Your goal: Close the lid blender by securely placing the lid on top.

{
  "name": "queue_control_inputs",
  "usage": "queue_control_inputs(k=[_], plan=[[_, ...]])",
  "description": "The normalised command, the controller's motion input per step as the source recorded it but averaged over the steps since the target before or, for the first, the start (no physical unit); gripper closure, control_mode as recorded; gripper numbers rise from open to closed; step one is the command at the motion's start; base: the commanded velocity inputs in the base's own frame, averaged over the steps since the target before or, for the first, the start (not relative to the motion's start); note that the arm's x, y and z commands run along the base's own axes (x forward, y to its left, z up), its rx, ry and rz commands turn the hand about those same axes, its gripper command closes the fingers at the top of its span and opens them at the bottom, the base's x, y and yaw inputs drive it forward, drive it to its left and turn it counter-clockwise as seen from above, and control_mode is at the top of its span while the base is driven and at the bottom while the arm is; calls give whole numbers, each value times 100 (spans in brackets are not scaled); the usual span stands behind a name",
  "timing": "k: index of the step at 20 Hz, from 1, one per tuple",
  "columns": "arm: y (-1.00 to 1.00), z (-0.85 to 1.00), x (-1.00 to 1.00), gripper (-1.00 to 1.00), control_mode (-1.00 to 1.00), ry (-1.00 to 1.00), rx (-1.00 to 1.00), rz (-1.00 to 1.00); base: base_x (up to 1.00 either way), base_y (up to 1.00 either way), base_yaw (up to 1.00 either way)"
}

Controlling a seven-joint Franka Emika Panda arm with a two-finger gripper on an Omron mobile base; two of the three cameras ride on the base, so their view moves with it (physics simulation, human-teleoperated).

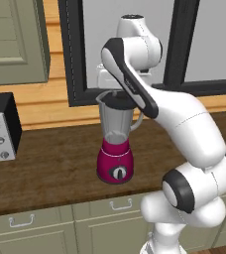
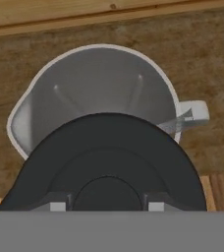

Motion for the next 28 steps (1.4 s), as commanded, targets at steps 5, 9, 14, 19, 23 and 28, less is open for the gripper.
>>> queue_control_inputs(k=[5,9,14,19,23,28], plan=[[2,-15,43,100,-100,0,0,0,0,0,0],[0,11,33,100,-100,-3,0,0,0,0,0],[-1,5,30,100,-100,-2,0,0,0,0,0],[-5,-11,41,100,-100,-1,0,0,0,0,0],[0,-42,29,100,-100,-4,-2,0,0,0,0],[0,-35,2,100,-100,-16,-3,0,0,0,0]])
